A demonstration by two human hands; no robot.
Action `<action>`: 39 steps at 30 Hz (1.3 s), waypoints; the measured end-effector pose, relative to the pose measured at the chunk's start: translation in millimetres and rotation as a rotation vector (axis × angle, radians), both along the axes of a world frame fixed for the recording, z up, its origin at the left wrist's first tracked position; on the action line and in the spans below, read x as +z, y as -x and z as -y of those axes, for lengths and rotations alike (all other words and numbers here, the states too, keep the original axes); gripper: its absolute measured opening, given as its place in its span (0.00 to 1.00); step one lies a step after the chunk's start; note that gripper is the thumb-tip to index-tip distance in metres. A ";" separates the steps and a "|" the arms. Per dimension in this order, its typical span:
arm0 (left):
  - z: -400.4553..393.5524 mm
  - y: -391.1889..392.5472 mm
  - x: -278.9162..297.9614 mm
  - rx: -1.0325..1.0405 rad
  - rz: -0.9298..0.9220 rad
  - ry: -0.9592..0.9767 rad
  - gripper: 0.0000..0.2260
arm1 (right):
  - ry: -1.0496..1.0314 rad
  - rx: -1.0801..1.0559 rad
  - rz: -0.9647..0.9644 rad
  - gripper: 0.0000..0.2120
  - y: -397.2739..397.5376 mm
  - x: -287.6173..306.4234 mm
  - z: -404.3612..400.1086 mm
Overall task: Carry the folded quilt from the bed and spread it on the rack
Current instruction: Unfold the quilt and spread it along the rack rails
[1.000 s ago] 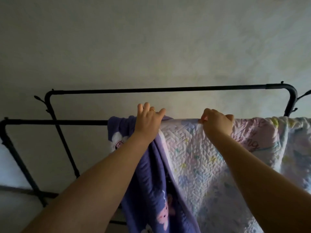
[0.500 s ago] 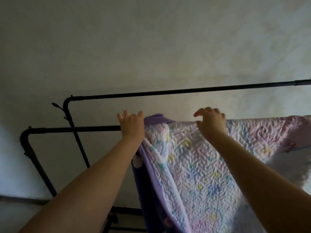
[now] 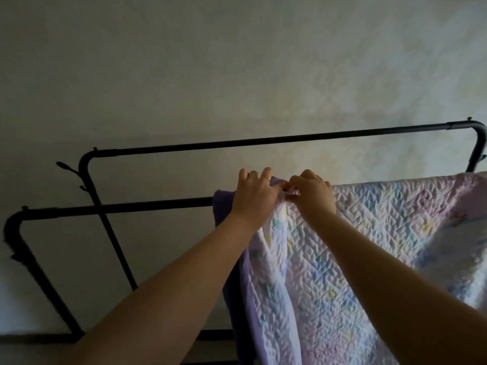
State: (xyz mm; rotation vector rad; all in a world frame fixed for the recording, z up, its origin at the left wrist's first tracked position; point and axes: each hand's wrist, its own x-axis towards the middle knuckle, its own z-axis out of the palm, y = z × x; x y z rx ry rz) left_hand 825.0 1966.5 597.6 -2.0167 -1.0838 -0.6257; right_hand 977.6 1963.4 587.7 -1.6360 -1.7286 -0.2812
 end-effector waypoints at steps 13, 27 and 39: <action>-14.7 166.8 -2.5 0.660 -0.016 0.186 0.10 | -0.017 -0.255 0.088 0.08 -23.1 7.7 -6.7; -36.2 314.4 22.8 0.385 0.805 0.447 0.16 | 0.138 -0.174 -0.155 0.12 122.1 7.9 -34.3; -61.2 397.6 28.6 0.770 0.670 0.537 0.17 | 0.095 -0.378 -0.204 0.18 128.6 -2.3 -36.3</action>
